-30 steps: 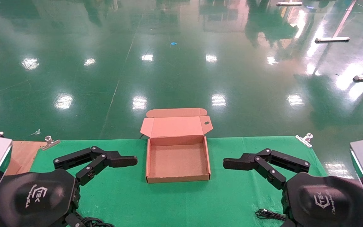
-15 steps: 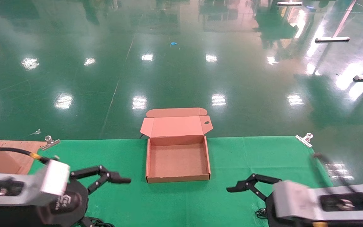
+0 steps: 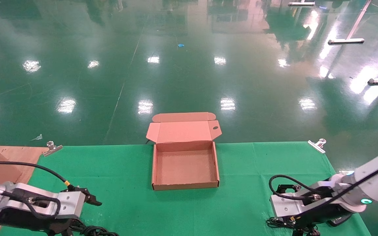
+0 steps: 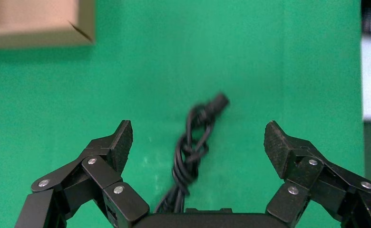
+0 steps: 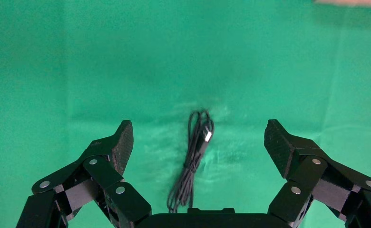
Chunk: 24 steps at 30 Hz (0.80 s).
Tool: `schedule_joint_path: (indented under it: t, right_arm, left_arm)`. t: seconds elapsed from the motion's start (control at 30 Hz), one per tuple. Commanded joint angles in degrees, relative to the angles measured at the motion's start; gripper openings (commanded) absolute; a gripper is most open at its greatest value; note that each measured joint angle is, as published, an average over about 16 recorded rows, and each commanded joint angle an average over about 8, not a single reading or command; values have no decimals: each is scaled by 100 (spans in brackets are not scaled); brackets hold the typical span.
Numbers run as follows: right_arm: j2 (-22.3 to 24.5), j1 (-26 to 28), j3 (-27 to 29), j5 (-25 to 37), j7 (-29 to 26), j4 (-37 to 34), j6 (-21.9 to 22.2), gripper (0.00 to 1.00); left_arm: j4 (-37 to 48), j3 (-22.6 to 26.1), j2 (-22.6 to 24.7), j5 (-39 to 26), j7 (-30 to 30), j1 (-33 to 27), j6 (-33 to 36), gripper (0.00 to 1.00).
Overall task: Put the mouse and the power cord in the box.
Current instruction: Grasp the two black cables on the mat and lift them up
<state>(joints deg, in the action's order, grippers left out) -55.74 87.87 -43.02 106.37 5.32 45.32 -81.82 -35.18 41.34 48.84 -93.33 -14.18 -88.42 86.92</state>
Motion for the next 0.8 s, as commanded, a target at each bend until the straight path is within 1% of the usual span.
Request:
schedule_joint_path:
  t: [0.03, 0.23, 0.43, 0.63, 0.8]
  right_arm:
    - [-191, 95, -109, 199, 191, -397, 94, 100]
    - [-525, 196, -239, 464, 737, -1435, 553, 100]
    - [-729, 284, -238, 483, 1240, -2295, 885, 100]
    - [-871, 381, -198, 427, 1680, -2986, 1122, 100]
    - [-949, 445, -178, 405, 1974, -3410, 1302, 100]
  left_arm:
    - [394, 170, 170, -312, -280, -151, -74, 100]
    - [1335, 441, 667, -779, -853, -308, -463, 100]
    - [1949, 632, 1095, -1100, -1219, -452, -823, 100]
    - [2427, 716, 1382, -1244, -1438, -540, -1094, 100]
    - [2741, 760, 1529, -1313, -1585, -550, -1269, 100]
